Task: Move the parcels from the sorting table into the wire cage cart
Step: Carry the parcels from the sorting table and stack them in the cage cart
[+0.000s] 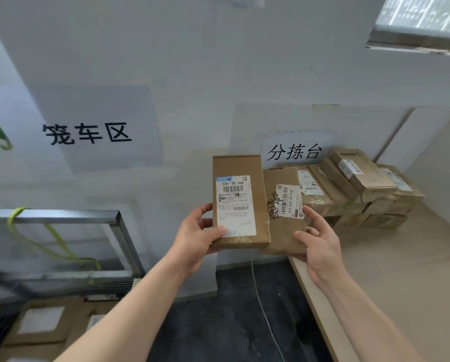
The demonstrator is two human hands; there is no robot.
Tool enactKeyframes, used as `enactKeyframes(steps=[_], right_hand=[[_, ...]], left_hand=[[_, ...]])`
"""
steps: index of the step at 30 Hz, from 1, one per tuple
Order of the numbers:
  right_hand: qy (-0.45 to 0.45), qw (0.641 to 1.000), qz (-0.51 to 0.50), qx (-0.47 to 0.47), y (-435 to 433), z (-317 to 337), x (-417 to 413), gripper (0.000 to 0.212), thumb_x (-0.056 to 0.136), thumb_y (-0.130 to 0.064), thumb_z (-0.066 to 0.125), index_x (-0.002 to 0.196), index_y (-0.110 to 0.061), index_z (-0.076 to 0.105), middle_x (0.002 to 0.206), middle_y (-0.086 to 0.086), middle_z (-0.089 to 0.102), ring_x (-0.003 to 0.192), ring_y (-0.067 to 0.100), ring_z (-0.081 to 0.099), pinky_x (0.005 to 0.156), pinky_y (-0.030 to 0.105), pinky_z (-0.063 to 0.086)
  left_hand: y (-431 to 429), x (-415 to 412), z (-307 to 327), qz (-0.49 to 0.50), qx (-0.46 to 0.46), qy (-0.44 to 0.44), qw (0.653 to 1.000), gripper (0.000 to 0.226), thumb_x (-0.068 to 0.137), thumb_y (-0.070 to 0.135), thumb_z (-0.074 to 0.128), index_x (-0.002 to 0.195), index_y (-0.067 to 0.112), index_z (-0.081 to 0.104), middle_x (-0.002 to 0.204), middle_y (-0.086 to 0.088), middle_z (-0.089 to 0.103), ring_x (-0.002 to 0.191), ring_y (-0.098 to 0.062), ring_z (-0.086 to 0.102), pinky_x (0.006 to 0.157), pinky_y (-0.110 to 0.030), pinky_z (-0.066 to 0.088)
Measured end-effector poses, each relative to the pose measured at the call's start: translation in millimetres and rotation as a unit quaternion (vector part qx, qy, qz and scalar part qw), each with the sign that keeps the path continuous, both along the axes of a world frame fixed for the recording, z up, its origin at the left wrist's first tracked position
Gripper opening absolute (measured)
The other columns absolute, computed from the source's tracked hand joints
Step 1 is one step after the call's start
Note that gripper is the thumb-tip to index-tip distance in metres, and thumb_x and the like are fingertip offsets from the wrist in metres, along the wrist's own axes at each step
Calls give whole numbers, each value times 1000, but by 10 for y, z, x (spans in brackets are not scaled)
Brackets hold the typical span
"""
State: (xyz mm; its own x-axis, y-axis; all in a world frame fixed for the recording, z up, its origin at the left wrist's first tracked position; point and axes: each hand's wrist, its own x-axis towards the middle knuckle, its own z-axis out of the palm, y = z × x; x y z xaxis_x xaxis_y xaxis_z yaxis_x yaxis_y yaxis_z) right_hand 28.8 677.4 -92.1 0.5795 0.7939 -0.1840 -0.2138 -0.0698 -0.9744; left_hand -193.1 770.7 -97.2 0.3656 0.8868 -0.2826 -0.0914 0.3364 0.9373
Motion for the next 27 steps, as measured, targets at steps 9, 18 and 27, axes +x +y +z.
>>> enactKeyframes(steps=[9, 18, 27], right_hand=[[48, 999, -8, 13, -155, -5, 438, 53, 98, 7, 48, 134, -30, 58, 110, 12, 73, 101, 32, 69, 80, 54, 59], [44, 998, 29, 19, -251, -77, 1169, 56, 91, 16, 49, 124, -28, 61, 96, 4, 75, 86, 21, 68, 63, 35, 57], [33, 998, 51, 2, -321, -189, 1791, 53, 83, 22, 55, 113, -22, 58, 100, 12, 73, 84, 24, 67, 60, 35, 51]], left_hand=[[-15, 182, 15, -7, -1, 11, 1000, 57, 90, -3, 67, 137, 24, 50, 105, -5, 76, 94, -26, 75, 71, -37, 59], [-91, 823, -58, -62, 4, 49, 997, 68, 87, -7, 69, 136, 33, 46, 106, -12, 74, 96, -29, 74, 78, -43, 60], [-141, 1325, -86, -74, 1, 64, 995, 66, 85, -7, 71, 131, 34, 48, 105, -10, 75, 99, -26, 74, 88, -50, 59]])
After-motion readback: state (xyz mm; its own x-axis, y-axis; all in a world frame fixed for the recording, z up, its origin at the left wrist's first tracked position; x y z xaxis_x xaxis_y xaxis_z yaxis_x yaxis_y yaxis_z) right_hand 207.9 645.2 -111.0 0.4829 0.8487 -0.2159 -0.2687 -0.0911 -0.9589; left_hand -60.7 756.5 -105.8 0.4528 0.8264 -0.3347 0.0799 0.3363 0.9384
